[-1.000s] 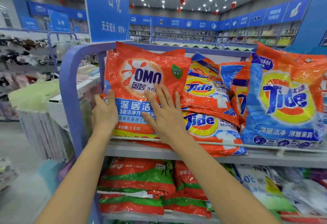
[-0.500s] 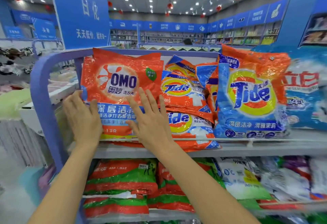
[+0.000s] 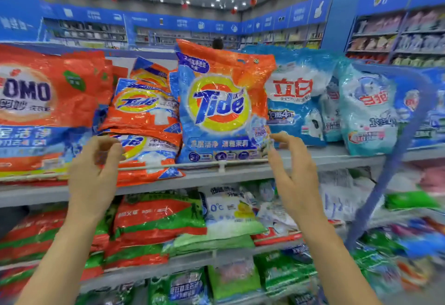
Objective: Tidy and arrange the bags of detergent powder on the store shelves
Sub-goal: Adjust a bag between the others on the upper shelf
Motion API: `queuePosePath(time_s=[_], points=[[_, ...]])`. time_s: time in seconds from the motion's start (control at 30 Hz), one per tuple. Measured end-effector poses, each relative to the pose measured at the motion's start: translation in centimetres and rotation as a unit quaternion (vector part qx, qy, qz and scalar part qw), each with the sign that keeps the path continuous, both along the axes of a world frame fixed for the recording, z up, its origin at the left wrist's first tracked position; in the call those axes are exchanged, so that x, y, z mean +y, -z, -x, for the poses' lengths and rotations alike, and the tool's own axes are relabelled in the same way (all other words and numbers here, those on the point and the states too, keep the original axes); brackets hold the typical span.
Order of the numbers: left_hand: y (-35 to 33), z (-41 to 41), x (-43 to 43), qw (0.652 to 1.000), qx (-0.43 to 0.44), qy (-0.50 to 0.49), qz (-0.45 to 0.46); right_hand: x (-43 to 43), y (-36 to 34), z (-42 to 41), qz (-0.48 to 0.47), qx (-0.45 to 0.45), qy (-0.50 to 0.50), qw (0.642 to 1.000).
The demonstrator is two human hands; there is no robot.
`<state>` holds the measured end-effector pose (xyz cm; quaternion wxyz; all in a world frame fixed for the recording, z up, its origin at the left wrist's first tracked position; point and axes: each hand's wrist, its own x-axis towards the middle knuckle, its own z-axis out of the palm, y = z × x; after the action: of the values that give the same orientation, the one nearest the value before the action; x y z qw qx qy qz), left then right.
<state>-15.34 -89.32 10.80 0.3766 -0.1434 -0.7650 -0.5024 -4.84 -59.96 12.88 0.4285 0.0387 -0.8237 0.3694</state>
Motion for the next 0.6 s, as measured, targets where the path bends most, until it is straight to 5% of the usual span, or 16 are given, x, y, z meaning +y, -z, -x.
queuePosePath(time_s=[0.37,0.6], points=[[10.9,-8.3,12.2,0.988,-0.149,0.037,0.018,18.4,10.3,-8.5,0.260,-0.059,0.005,0.964],[14.6,-8.8,14.2,0.972,-0.229,0.010,0.060,21.3,16.6,-7.0,0.318,-0.116,0.009,0.941]])
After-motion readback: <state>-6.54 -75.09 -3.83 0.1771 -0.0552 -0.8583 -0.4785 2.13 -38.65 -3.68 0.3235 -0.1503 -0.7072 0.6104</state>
